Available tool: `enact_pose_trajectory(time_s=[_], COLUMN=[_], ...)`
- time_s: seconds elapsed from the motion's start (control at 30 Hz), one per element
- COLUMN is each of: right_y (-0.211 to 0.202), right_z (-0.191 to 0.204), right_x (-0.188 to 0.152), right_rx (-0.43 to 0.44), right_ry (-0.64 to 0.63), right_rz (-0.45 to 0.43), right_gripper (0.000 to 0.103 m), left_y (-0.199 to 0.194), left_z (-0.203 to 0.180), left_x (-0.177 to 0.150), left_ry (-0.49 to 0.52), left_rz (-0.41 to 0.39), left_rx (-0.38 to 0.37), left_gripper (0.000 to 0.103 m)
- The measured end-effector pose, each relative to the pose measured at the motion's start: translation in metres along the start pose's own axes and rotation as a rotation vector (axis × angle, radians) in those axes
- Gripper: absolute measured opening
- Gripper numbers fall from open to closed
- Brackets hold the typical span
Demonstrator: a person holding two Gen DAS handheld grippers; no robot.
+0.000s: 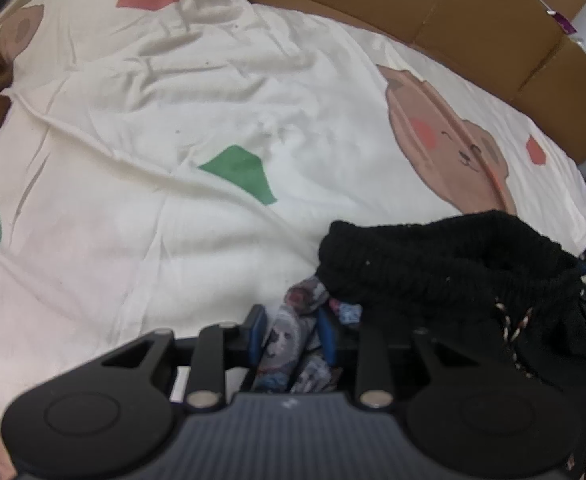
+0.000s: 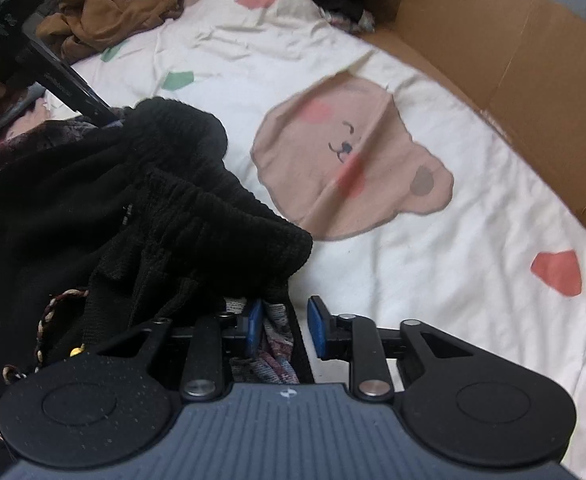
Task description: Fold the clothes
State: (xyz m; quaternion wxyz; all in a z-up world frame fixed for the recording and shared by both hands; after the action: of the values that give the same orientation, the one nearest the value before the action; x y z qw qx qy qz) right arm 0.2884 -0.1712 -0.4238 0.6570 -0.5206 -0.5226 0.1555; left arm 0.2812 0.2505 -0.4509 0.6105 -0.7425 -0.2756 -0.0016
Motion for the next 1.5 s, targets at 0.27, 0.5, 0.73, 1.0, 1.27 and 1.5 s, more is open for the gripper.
enact_pose_trajectory(time_s=[0.27, 0.5, 0.73, 1.0, 1.27, 1.5], right_y=[0.006, -0.010, 0.002, 0.019, 0.008, 0.001], right_z=[0.005, -0.015, -0.038, -0.042, -0.050, -0.065], right_x=[0.001, 0.005, 0.000, -0.003, 0.003, 0.023], right_rx=[0.050, -0.062, -0.187, -0.218, -0.275, -0.361], right_ry=[-0.026, -0.021, 0.020, 0.045, 0.070, 0.083], right_rz=[0.004, 0.006, 0.047, 0.070, 0.042, 0.013], right_gripper=[0.007, 0.006, 0.005, 0.005, 0.005, 0.004], left_y=[0.000, -0.002, 0.005, 0.008, -0.021, -0.036], left_z=[0.000, -0.004, -0.004, -0.012, -0.015, -0.028], left_x=[0.000, 0.001, 0.001, 0.002, 0.019, 0.048], left_ry=[0.001, 0.033, 0.025, 0.069, 0.093, 0.130], left_rz=[0.000, -0.011, -0.010, 0.008, -0.170, -0.271], left_rx=[-0.005, 0.007, -0.007, -0.035, 0.046, 0.078], left_gripper=[0.032, 0.032, 0.033, 0.004, 0.002, 0.002])
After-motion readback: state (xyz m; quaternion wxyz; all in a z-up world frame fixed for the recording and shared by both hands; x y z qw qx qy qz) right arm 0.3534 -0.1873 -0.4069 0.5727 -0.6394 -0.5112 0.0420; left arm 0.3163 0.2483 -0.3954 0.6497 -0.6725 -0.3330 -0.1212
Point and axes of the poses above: each gripper's, at about its wrist camera, not at the fingertips, and y roughly the way its jaws point, z to its left, x to its top, the point moved 4 cm from there along y, roughly the way its jaws point, and after that the axes turned 7 degrees about -y, right-handed, at the moved point
